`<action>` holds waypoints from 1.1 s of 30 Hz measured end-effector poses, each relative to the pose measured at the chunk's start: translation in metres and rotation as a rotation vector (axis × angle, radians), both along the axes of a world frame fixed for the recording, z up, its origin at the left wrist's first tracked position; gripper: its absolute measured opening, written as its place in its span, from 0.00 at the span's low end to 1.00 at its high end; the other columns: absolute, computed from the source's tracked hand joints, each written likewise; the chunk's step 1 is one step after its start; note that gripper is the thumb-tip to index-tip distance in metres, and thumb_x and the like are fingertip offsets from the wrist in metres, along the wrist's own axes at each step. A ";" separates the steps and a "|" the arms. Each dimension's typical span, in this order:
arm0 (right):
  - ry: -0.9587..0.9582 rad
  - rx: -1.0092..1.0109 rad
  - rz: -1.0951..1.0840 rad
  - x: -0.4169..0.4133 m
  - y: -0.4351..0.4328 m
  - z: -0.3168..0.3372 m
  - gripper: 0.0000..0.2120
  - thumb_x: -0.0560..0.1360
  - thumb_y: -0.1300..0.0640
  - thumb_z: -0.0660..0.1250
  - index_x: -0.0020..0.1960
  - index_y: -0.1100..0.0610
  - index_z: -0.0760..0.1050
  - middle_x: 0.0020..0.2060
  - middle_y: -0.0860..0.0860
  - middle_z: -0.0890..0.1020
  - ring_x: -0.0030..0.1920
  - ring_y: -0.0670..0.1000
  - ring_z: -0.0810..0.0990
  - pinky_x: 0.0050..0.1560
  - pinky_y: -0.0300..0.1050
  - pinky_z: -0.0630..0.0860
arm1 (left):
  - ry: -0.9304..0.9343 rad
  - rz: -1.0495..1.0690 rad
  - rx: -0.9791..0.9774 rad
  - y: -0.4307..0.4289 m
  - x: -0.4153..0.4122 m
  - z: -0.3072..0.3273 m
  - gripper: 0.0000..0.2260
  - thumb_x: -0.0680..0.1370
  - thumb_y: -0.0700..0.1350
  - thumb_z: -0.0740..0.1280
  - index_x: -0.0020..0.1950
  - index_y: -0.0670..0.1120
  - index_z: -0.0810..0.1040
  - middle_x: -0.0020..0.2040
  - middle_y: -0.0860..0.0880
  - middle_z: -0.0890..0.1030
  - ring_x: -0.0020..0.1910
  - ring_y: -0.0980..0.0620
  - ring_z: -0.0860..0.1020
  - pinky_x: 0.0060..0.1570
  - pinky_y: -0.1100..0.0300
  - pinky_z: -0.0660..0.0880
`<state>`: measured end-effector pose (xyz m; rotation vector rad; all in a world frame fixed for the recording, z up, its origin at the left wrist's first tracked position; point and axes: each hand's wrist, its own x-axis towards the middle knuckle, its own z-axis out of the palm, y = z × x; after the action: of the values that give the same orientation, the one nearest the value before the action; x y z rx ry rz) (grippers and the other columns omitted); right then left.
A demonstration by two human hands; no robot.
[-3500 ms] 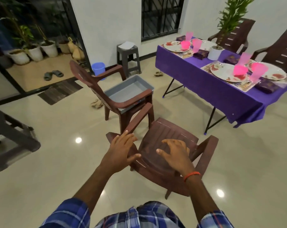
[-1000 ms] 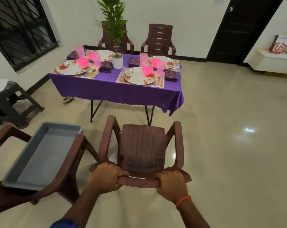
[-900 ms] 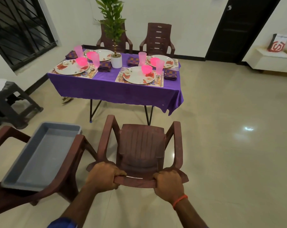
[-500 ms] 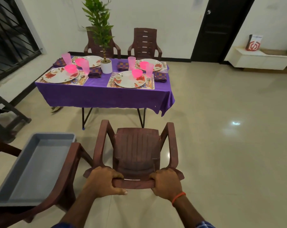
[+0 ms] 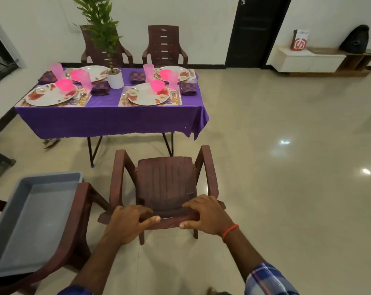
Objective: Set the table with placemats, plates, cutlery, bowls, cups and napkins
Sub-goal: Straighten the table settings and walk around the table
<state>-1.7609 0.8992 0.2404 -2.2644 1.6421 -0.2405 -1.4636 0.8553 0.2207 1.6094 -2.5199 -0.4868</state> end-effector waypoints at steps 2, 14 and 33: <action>-0.068 -0.037 -0.085 -0.012 0.002 0.004 0.35 0.72 0.24 0.58 0.69 0.45 0.74 0.64 0.43 0.78 0.67 0.46 0.69 0.68 0.44 0.59 | 0.037 0.034 0.009 -0.004 -0.011 0.004 0.38 0.73 0.80 0.46 0.63 0.58 0.81 0.60 0.62 0.81 0.61 0.60 0.76 0.62 0.49 0.70; -0.103 -0.136 -0.242 -0.147 -0.006 0.043 0.38 0.71 0.24 0.49 0.70 0.44 0.72 0.67 0.42 0.75 0.71 0.47 0.65 0.63 0.42 0.57 | 0.101 -0.027 -0.030 -0.051 -0.193 0.048 0.42 0.71 0.81 0.42 0.73 0.59 0.73 0.76 0.57 0.71 0.78 0.54 0.62 0.73 0.43 0.60; -0.154 -0.090 -0.290 -0.338 -0.082 0.036 0.31 0.72 0.27 0.53 0.67 0.42 0.74 0.63 0.40 0.77 0.71 0.47 0.63 0.67 0.48 0.60 | 0.215 -0.069 -0.071 -0.117 -0.396 0.050 0.41 0.72 0.80 0.45 0.74 0.56 0.71 0.75 0.57 0.70 0.77 0.55 0.63 0.72 0.45 0.59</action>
<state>-2.0984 0.8176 0.2766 -2.0043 1.9050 -0.5544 -1.8597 0.7384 0.2709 1.3697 -2.4103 -0.5391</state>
